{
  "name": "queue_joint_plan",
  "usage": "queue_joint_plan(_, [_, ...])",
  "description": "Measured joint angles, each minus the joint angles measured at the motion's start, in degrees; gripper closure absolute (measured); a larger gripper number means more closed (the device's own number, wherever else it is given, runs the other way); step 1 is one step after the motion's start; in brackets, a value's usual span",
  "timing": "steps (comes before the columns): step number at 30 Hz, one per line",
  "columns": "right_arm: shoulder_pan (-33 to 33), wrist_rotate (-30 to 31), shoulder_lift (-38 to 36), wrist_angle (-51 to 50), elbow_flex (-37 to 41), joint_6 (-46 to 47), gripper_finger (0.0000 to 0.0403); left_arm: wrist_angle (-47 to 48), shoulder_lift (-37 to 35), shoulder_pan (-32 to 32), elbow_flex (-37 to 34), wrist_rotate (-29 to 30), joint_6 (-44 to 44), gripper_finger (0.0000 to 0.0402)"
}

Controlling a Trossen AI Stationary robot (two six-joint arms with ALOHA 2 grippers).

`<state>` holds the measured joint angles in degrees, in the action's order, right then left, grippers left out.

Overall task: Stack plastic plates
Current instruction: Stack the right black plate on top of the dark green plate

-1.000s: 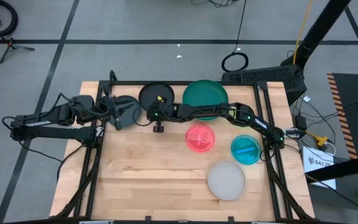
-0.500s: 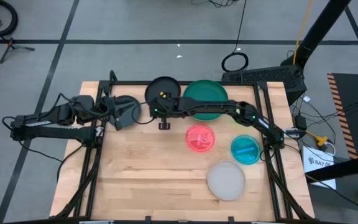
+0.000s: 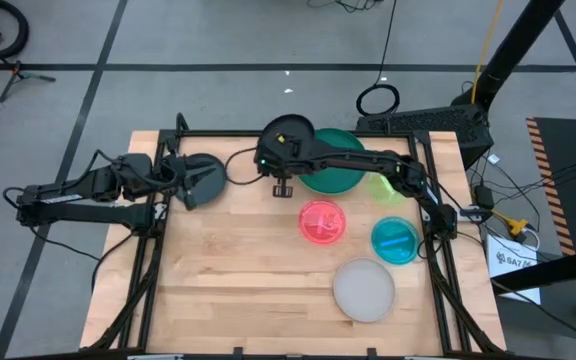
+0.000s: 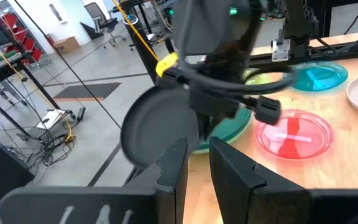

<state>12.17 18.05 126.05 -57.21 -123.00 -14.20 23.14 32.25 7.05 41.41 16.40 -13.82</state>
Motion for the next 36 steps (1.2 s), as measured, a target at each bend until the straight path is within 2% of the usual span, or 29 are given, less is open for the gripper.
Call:
queue_joint_plan(8, [1.5, 0.1, -2.1, -5.2, 0.3, 2.3, 0.0399, 1.2, 0.0, 0.0, 0.0, -0.1, 1.6, 0.0327])
queue_joint_plan(11, [1.5, -0.1, -4.6, -3.5, 3.3, 2.2, 0.0399, 1.5, 0.0, 0.0, 0.0, -0.4, 2.2, 0.0327])
queue_joint_plan(15, [1.5, -0.2, -12.0, 5.9, 15.9, 2.6, 0.0399, 1.7, 0.0, -0.4, 0.0, -0.9, 3.0, 0.0327])
queue_joint_plan(21, [1.7, -1.8, -26.6, 31.6, 41.6, 1.8, 0.0399, 0.5, 0.0, -0.8, 0.0, -0.9, 3.1, 0.0327])
queue_joint_plan(26, [3.6, -5.0, -35.2, 46.5, 58.3, 5.2, 0.0399, 0.0, 0.0, -0.8, 0.0, -0.9, 2.9, 0.0327])
queue_joint_plan(31, [5.7, -6.1, -37.6, 54.4, 69.0, 10.4, 0.0399, -0.8, 0.0, -0.8, 0.0, -0.9, 2.3, 0.0327])
queue_joint_plan(36, [6.9, -6.1, -37.5, 59.0, 73.7, 13.0, 0.0399, -1.0, 0.0, -0.8, 0.0, -0.9, 1.7, 0.0327])
